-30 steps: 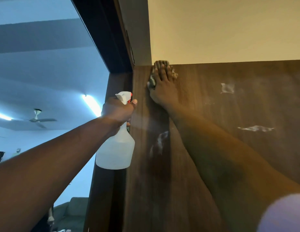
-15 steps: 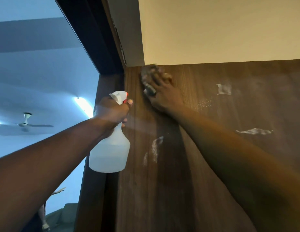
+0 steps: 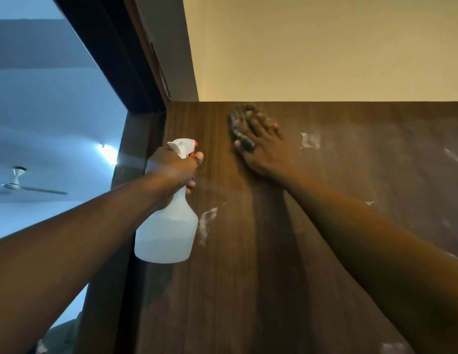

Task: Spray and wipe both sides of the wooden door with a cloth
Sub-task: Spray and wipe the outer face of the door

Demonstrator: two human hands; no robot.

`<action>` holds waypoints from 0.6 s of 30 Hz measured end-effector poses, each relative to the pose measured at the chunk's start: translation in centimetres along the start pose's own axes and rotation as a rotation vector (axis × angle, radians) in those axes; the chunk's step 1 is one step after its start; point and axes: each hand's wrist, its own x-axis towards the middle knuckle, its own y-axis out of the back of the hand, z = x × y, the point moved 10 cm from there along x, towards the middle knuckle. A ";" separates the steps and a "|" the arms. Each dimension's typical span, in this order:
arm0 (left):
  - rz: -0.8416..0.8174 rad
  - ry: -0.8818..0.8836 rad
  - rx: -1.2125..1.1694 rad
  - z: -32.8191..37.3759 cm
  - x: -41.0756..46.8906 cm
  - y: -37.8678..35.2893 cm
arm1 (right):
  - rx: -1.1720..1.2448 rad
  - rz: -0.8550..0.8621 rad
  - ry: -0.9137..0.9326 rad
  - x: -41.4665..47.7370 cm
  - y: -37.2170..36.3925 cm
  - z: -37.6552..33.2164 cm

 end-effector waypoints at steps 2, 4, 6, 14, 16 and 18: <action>0.014 -0.011 0.004 1.1 -0.6 -0.7 | 0.018 -0.044 -0.104 2.7 0.9 2.6; 0.024 -0.024 0.013 2.5 -0.9 -1.6 | 0.034 -0.073 -0.120 5.6 1.3 2.1; 0.035 -0.026 0.030 3.7 -1.2 -2.6 | 0.029 -0.082 -0.068 7.1 1.0 0.2; 0.011 0.042 -0.010 5.2 -3.5 -7.8 | -0.007 -0.037 0.141 -2.3 1.1 4.9; 0.012 0.040 -0.005 5.4 -4.2 -8.9 | 0.009 -0.017 -0.033 -1.4 2.4 9.8; 0.040 0.032 0.020 5.7 -4.7 -9.5 | 0.050 -0.037 -0.138 1.0 3.0 12.1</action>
